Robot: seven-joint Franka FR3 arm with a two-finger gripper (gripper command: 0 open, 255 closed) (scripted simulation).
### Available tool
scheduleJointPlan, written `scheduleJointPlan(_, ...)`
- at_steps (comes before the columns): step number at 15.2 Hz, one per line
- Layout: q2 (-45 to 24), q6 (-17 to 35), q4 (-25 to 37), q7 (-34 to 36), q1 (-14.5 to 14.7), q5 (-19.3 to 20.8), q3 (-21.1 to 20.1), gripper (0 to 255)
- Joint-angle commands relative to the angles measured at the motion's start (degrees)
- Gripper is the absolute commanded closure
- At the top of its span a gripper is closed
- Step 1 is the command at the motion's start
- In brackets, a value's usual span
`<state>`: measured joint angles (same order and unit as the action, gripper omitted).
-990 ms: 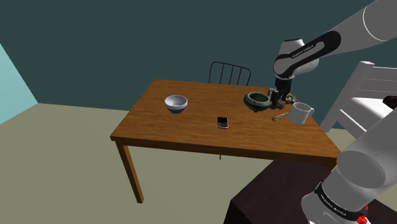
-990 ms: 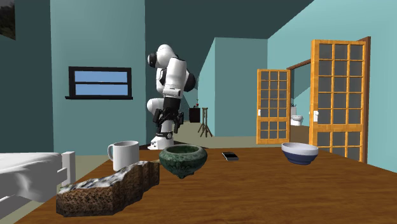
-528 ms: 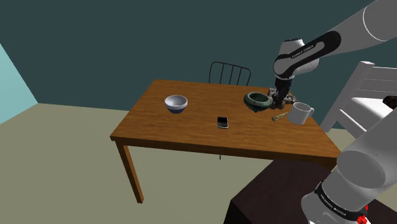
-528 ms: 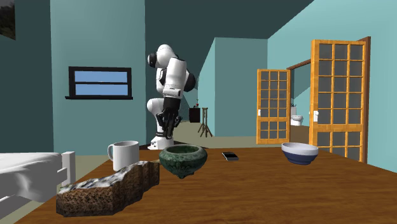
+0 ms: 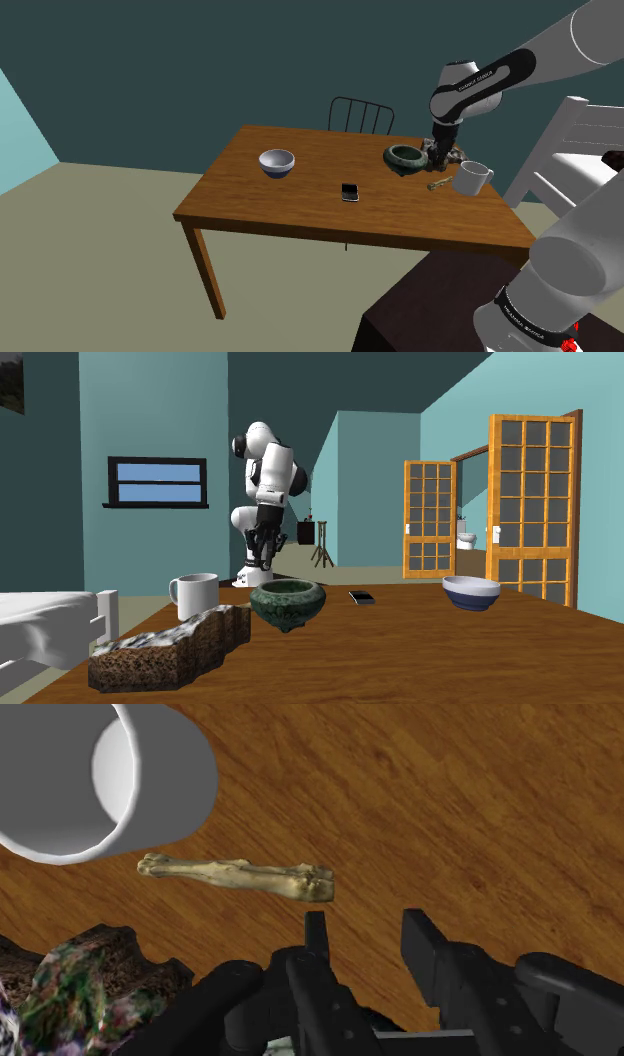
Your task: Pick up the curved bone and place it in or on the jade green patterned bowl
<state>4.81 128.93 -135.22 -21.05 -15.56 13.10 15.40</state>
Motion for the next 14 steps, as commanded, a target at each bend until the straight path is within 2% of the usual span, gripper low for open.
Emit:
scheduleJointPlan(1, 0.2, 2.6, -1.6, -10.9, -0.4, -0.7, 1.4, 0)
scheduleJointPlan(3, -0.9, 6.9, -3.1, -34.0, -0.8, -3.7, 4.8, 0)
scheduleJointPlan(6, -6.5, 10.1, -0.9, -71.3, -1.9, -12.5, 8.2, 0)
scheduleJointPlan(9, -15.0, 8.5, 5.9, -107.3, -5.7, -22.1, 6.9, 0)
scheduleJointPlan(10, -17.1, 7.7, 7.8, -114.6, -7.2, -23.5, 5.8, 0)
scheduleJointPlan(14, -19.4, 10.4, 7.3, -115.5, -8.1, -25.0, 4.6, 0)
